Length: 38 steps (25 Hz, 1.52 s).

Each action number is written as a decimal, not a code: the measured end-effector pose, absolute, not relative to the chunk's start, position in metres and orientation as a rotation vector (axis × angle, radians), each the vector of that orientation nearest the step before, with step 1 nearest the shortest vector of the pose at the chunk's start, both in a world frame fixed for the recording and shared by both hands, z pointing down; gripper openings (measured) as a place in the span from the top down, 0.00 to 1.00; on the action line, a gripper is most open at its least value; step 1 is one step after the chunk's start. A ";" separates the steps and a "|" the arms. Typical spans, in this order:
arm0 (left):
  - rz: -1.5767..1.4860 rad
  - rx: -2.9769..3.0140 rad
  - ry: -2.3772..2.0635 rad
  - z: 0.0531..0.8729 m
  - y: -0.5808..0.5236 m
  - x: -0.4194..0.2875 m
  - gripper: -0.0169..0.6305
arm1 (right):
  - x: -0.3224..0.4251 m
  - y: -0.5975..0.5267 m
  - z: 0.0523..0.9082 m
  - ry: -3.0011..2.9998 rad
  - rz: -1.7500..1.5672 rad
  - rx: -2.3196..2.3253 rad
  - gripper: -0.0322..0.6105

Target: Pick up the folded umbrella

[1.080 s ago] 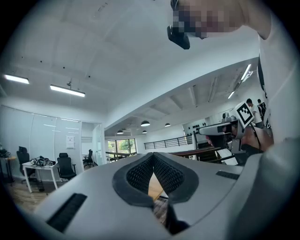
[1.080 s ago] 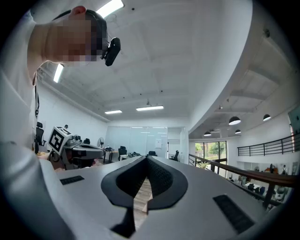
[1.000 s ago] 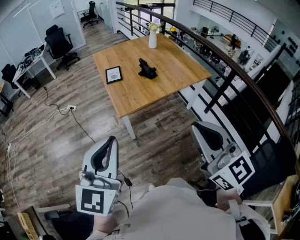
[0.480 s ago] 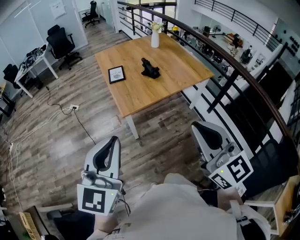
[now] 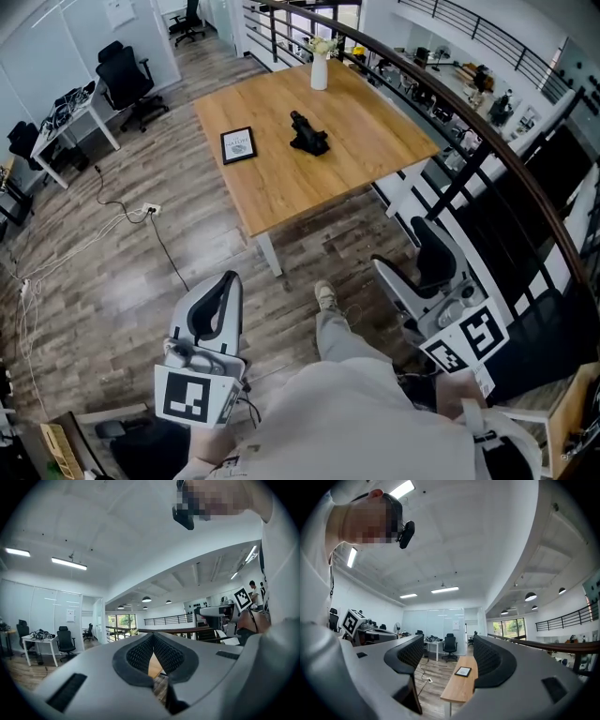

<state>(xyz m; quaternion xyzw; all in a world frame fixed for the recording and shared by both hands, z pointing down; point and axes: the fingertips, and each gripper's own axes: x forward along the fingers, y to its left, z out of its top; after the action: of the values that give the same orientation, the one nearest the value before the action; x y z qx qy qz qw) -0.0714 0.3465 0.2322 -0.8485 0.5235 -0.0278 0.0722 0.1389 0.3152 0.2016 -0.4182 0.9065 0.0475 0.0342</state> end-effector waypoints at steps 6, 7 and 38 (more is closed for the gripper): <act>-0.010 -2.499 1.666 0.237 0.287 -0.084 0.95 | 0.136 0.238 0.226 2.827 0.125 -1.260 0.42; -0.022 -2.494 1.676 0.238 0.271 -0.086 0.95 | 0.134 0.220 0.228 2.834 0.113 -1.252 0.42; -0.361 -2.540 1.797 0.290 -0.159 -0.037 0.95 | 0.136 -0.236 0.340 3.097 -0.324 -1.139 0.42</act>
<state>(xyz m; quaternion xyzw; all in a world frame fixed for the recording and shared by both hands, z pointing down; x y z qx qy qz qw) -0.0369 -0.1588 0.2900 -0.8108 0.5738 -0.1152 0.0046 0.1360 -0.2359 0.3404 -0.3423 0.9305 -0.0974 -0.0869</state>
